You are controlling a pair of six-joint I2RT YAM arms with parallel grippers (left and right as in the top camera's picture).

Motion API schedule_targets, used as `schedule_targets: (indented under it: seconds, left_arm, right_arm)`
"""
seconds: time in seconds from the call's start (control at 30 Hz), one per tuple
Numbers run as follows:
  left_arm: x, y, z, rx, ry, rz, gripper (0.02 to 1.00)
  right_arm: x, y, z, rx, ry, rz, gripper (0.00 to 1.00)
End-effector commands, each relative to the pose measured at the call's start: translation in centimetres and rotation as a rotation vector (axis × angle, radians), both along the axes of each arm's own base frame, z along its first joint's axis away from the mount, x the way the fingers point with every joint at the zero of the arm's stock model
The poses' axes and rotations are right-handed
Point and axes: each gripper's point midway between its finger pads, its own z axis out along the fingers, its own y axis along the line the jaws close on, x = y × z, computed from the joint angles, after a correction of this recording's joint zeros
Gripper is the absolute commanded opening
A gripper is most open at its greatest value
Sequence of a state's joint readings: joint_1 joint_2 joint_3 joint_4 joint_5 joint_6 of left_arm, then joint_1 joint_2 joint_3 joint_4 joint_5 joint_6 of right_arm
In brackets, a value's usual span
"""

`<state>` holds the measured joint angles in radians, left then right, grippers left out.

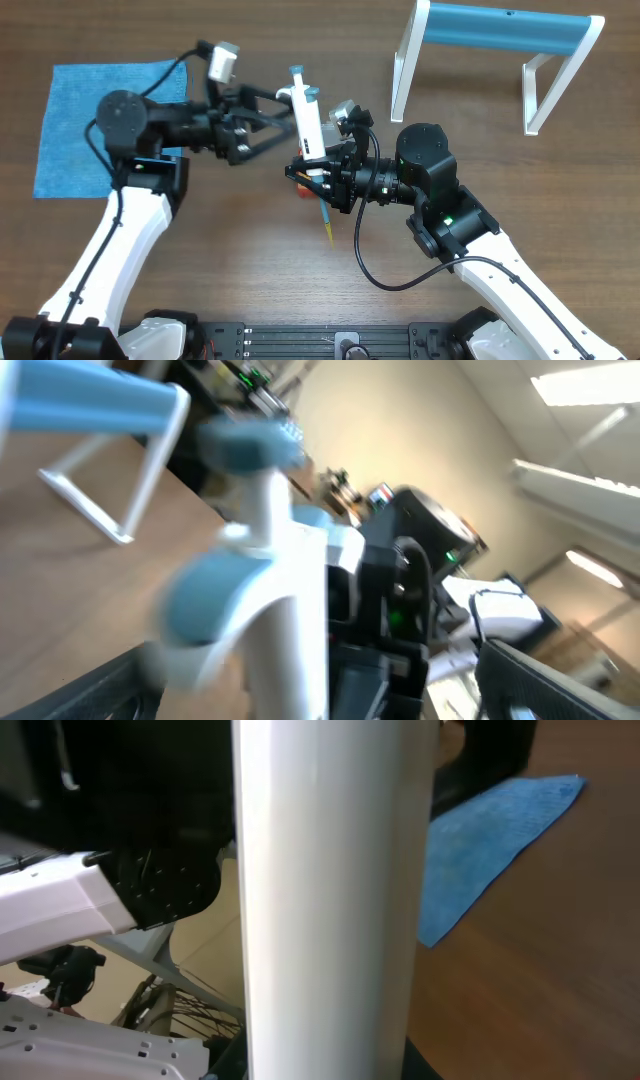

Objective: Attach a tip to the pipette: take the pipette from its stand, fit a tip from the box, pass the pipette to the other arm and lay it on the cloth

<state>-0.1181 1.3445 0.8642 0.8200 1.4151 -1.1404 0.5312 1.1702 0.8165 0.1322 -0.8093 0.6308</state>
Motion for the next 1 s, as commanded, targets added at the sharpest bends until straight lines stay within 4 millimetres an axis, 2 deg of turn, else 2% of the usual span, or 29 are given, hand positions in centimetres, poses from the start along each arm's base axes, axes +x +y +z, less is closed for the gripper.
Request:
schedule_targets:
  seconds: [0.03,0.23,0.43,0.47,0.5,0.53,0.57,0.6,0.63,0.67,0.7,0.73,0.9,0.93,0.97,1.0]
  left_arm:
    - [-1.2,-1.2,0.7,0.006,-0.055,-0.068,0.998]
    - [-0.5,-1.4,1.0,-0.012,-0.053,-0.025,0.998]
    - [-0.7,-2.2,1.2,-0.023,-0.086,-0.024,0.993]
    - [-0.7,-2.2,1.2,-0.023,-0.089,-0.022,0.947]
    - [-0.7,-2.2,1.2,-0.024,-0.103,-0.020,0.720]
    - [-0.6,-2.2,1.3,-0.026,-0.106,-0.014,0.577]
    - [-0.4,-2.2,1.3,-0.029,-0.106,-0.004,0.562]
    - [-0.2,-2.2,1.4,-0.031,-0.108,0.006,0.389]
    - [-0.2,-2.2,1.4,-0.032,-0.110,0.009,0.288]
    - [-0.1,-2.1,1.4,-0.034,-0.115,0.016,0.231]
    - [0.0,-2.1,1.5,-0.035,-0.128,0.021,0.110]
    - [0.1,-2.1,1.5,-0.037,-0.130,0.028,0.029]
    - [0.5,-2.1,1.6,-0.043,-0.149,0.052,0.029]
    - [0.6,-2.1,1.6,-0.043,-0.165,0.056,0.029]
    - [0.7,-2.0,1.6,-0.042,-0.170,0.065,0.029]
    - [1.5,-1.8,1.4,-0.040,-0.142,0.102,0.029]
  right_arm:
    - [0.1,-0.1,0.8,0.009,-0.033,-0.009,0.080]
    - [-0.8,0.2,1.0,0.022,-0.013,0.044,0.080]
    - [-1.5,0.3,1.1,0.034,0.018,0.083,0.082]
    - [-1.6,0.3,1.1,0.035,0.018,0.087,0.080]
    - [-1.6,0.3,1.1,0.035,0.018,0.089,0.080]
    - [-1.6,0.3,1.1,0.035,0.018,0.089,0.082]
    - [-1.6,0.3,1.1,0.035,0.018,0.089,0.084]
    - [-1.6,0.3,1.1,0.035,0.018,0.089,0.080]
    - [-1.6,0.3,1.1,0.035,0.018,0.089,0.080]
    - [-1.6,0.3,1.1,0.035,0.018,0.089,0.082]
    - [-1.6,0.3,1.1,0.035,0.018,0.089,0.080]
    - [-1.6,0.3,1.1,0.035,0.018,0.089,0.080]
    - [-1.6,0.3,1.1,0.035,0.018,0.089,0.084]
    - [-1.6,0.3,1.1,0.035,0.019,0.089,0.305]
    - [-1.6,0.3,1.1,0.035,0.018,0.089,0.908]
    - [-1.6,0.3,1.0,0.034,0.018,0.088,0.908]
